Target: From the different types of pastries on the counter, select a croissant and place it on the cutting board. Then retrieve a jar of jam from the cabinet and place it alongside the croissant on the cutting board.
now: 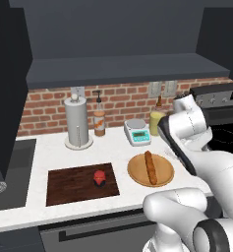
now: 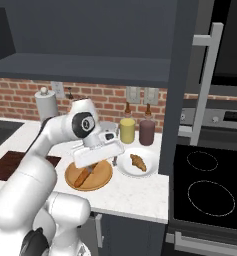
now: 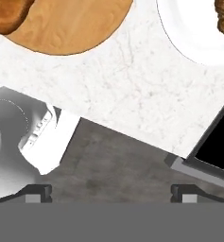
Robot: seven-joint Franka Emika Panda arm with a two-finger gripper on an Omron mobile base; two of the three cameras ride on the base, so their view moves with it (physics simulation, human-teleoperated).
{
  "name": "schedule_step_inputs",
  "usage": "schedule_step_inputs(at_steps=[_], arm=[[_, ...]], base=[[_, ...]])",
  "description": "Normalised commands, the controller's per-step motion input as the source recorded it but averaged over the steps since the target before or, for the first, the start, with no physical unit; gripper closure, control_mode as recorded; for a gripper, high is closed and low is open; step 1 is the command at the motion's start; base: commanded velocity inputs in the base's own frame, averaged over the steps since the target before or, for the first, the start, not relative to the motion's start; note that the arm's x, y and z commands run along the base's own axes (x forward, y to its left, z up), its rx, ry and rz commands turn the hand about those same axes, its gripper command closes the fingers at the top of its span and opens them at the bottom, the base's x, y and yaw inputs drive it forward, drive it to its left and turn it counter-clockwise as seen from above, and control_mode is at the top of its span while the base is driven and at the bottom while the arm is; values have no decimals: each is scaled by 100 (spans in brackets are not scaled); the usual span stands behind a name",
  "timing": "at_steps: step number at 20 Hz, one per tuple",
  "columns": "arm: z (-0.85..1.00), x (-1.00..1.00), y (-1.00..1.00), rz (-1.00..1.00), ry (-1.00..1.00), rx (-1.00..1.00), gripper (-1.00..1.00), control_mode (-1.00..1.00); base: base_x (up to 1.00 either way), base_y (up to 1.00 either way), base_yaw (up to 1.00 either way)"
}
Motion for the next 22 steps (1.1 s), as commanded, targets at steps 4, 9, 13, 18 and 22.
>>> schedule_step_inputs(at_steps=[4, 9, 13, 18, 22], arm=[[0, 0, -35, 10, 0, 1, -100, -100], [0, 15, -23, 5, 0, 0, -100, -100], [0, 45, -7, 7, 0, 1, -100, -100], [0, 66, 0, 2, -1, 10, -100, -100], [-1, 69, -2, 0, 0, 29, -100, -100]], base=[[0, 0, 0], [0, 0, 0], [0, 0, 0], [0, 0, 0], [0, 0, 0]])
